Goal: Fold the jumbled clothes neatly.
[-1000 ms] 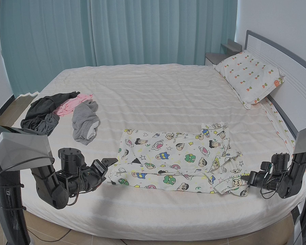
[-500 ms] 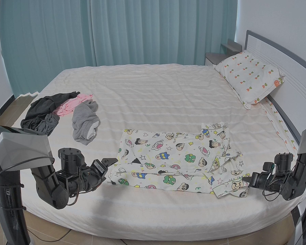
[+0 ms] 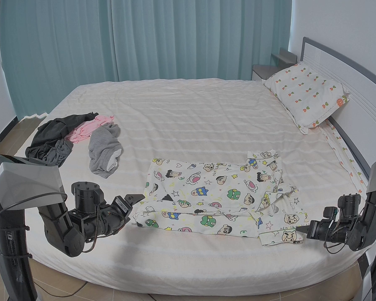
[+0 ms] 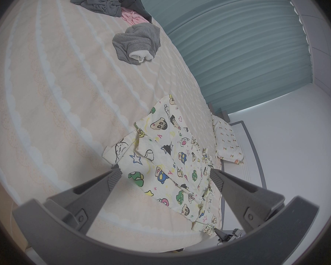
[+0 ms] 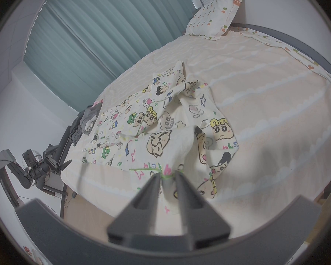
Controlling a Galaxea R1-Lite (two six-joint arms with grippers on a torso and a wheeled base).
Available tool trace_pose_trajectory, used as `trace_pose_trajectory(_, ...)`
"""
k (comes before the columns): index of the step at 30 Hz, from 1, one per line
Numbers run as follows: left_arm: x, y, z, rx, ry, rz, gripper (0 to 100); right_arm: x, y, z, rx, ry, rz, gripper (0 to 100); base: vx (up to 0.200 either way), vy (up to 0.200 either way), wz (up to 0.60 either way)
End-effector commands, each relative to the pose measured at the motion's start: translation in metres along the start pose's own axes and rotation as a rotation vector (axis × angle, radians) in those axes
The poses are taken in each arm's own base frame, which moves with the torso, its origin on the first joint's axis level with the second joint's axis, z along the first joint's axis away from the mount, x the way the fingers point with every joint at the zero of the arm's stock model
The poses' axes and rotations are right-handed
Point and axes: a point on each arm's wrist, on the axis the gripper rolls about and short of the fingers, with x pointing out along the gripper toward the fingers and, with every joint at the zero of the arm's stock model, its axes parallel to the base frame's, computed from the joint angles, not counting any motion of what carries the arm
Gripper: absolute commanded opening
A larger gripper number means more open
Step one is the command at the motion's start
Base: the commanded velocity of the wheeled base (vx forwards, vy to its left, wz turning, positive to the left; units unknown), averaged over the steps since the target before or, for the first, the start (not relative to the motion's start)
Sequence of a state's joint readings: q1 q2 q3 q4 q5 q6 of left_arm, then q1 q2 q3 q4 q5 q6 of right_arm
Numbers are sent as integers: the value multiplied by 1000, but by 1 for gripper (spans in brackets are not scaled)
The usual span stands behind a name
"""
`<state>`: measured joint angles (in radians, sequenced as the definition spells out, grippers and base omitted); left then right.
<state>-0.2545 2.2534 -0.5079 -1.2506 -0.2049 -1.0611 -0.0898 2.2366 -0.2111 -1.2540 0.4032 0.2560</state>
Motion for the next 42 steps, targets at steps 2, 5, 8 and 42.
trace_pose_trajectory(2,0,0,0,0,0,1,100,-2,-2,0,-14,-7,-6,100,0,0,0)
trace_pose_trajectory(5,0,0,0,0,0,1,100,-16,7,20,-60,-129,-13,100,0,0,0)
trace_pose_trajectory(8,0,0,0,-1,0,2,100,-33,20,33,-102,-212,13,100,0,0,0)
trace_pose_trajectory(42,2,1,-3,22,-1,11,100,100,127,16,1,107,314,100,0,0,0)
